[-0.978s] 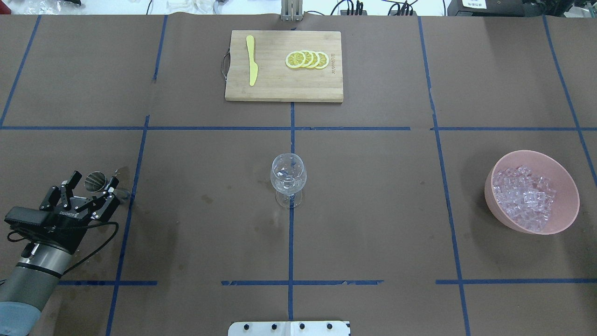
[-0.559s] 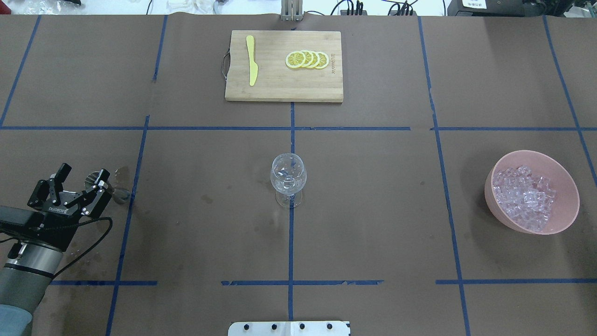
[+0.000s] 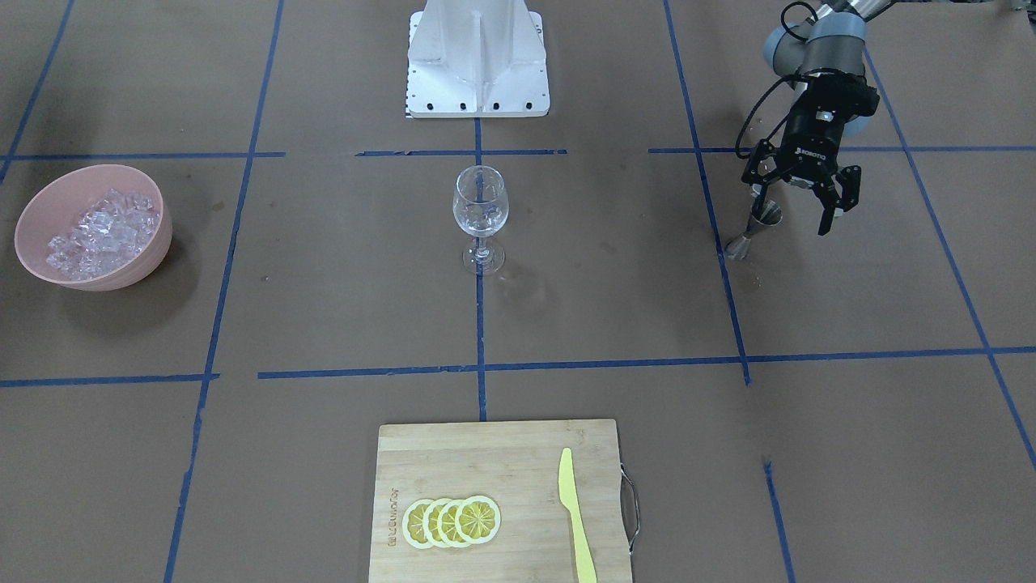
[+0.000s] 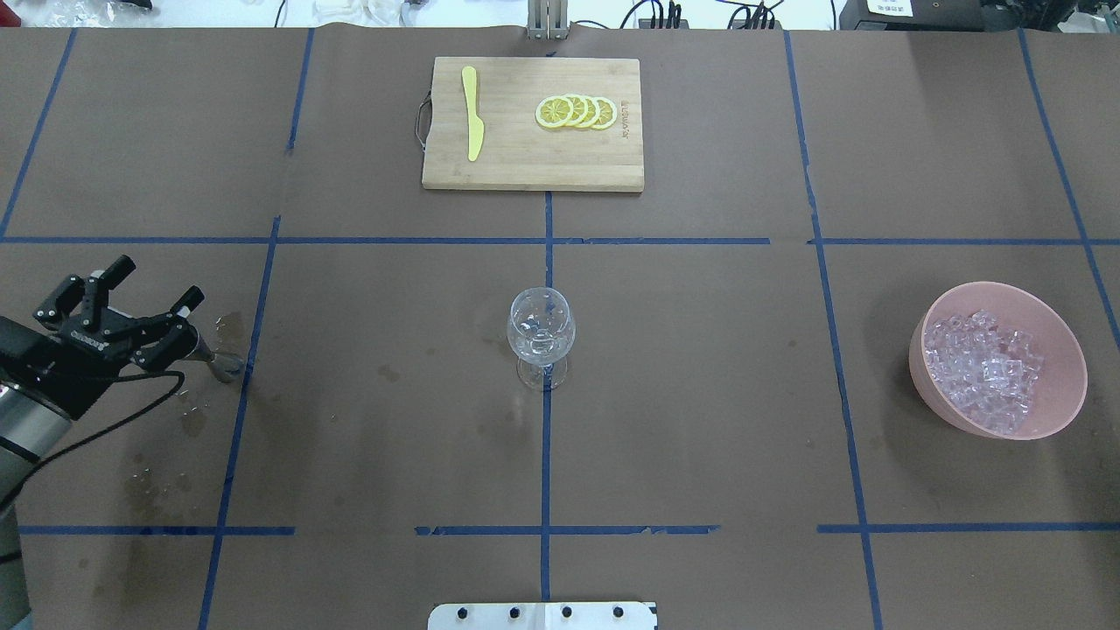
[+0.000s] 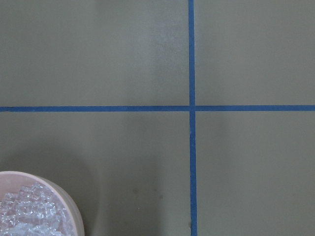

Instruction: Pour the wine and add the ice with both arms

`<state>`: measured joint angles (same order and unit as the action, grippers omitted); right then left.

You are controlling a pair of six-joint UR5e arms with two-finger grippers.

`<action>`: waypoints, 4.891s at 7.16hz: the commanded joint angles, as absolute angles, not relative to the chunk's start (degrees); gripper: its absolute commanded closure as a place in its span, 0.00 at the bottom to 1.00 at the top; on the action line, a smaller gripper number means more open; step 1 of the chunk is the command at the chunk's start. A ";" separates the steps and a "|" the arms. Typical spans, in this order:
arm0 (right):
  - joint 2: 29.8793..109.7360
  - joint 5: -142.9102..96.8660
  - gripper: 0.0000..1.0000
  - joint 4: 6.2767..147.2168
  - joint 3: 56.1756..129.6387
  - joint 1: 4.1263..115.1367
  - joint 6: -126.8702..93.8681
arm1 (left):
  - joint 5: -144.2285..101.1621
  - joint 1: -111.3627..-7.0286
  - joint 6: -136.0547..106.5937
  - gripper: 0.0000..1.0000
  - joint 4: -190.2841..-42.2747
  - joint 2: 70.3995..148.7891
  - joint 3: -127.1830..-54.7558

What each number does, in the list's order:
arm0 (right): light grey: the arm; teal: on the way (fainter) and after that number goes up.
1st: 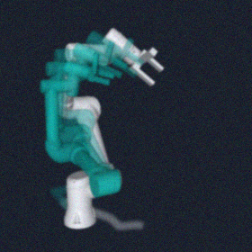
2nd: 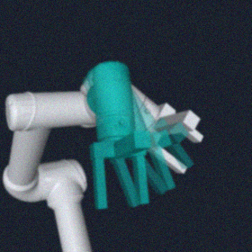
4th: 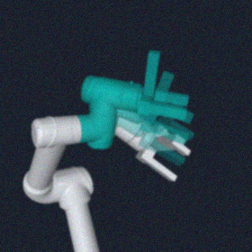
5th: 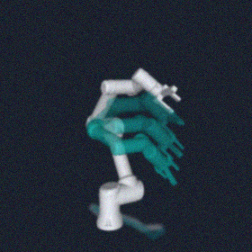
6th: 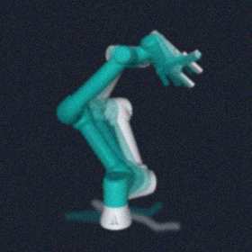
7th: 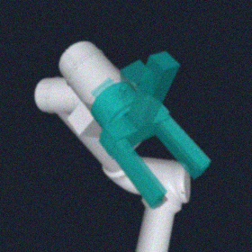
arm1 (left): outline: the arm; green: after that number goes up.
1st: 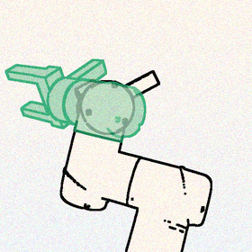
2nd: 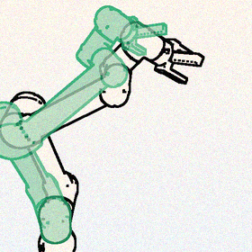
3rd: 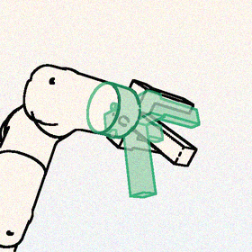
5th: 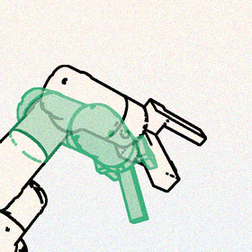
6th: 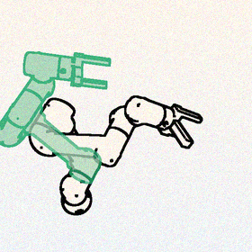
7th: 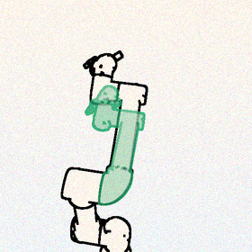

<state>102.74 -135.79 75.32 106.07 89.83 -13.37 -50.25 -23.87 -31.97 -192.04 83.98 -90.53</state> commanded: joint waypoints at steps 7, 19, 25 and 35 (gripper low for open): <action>102.83 -135.79 0.00 75.41 106.00 89.82 -13.27 | -109.17 -71.78 -10.20 0.00 -129.98 92.11 -95.36; 100.45 -123.26 0.05 70.97 120.58 64.47 -44.05 | -138.78 -91.76 14.33 0.00 -96.67 84.02 -98.44; 109.25 -105.22 0.32 53.63 115.85 46.60 -61.35 | -138.87 -91.67 14.41 0.00 -97.65 84.11 -98.35; 110.21 -102.39 1.00 54.14 115.14 41.13 -60.29 | -138.96 -91.67 14.41 0.00 -99.40 84.11 -97.73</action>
